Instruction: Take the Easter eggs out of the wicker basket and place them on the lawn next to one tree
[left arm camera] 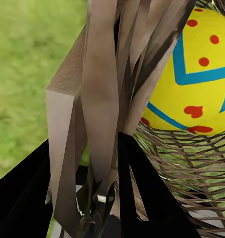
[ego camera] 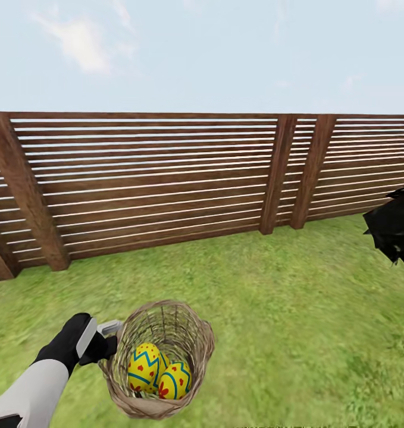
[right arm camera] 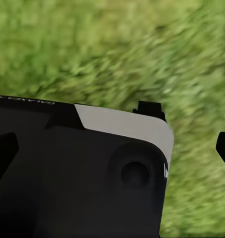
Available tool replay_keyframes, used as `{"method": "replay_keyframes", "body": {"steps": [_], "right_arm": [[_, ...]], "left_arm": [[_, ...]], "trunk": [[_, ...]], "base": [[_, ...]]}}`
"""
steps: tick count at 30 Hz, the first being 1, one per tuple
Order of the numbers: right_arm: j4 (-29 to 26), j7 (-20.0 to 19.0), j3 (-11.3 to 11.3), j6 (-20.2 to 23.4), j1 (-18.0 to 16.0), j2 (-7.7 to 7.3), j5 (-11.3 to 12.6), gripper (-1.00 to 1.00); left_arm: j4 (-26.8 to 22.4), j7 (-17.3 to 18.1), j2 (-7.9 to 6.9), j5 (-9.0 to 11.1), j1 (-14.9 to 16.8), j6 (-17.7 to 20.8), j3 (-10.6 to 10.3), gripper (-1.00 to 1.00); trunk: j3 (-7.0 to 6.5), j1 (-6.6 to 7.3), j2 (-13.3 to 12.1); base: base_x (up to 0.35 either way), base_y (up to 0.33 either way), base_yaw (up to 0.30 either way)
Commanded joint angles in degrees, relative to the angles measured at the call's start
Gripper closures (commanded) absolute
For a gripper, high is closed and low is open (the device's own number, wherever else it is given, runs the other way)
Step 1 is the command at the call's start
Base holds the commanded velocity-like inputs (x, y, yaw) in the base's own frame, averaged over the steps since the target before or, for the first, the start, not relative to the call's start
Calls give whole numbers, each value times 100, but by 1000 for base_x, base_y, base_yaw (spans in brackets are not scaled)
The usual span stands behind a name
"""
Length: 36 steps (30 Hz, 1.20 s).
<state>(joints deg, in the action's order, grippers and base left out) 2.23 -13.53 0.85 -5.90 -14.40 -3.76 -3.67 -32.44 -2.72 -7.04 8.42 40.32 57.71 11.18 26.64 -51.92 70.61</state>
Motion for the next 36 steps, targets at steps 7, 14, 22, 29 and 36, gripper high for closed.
{"method": "replay_keyframes", "body": {"steps": [7, 14, 22, 29, 36], "right_arm": [[24, -9, 9, -43, -11, -1, -38, -100], [24, -9, 11, -43, -11, 1, -42, -100], [24, -9, 11, -43, -11, 5, -46, -100], [24, -9, 11, -43, -11, 3, -46, -100], [24, -9, 11, -43, -11, 4, -46, -100]], "left_arm": [[7, -26, 1, 125, 2, 28, 16, 100], [3, -26, 1, 125, 2, 28, 16, 100], [0, -26, 1, 125, 2, 22, 16, 100], [-4, -26, 1, 125, 2, 24, 16, 100], [1, -26, 1, 125, 2, 22, 16, 100]], "trunk": [[-10, 0, 4], [-26, 0, 4], [-44, 0, 4], [-60, 0, 4], [-76, 0, 4]], "base": [[-117, 0, -285], [-313, 0, -285], [-22, 0, -285], [-195, 0, -285], [-339, 0, -285]]}}
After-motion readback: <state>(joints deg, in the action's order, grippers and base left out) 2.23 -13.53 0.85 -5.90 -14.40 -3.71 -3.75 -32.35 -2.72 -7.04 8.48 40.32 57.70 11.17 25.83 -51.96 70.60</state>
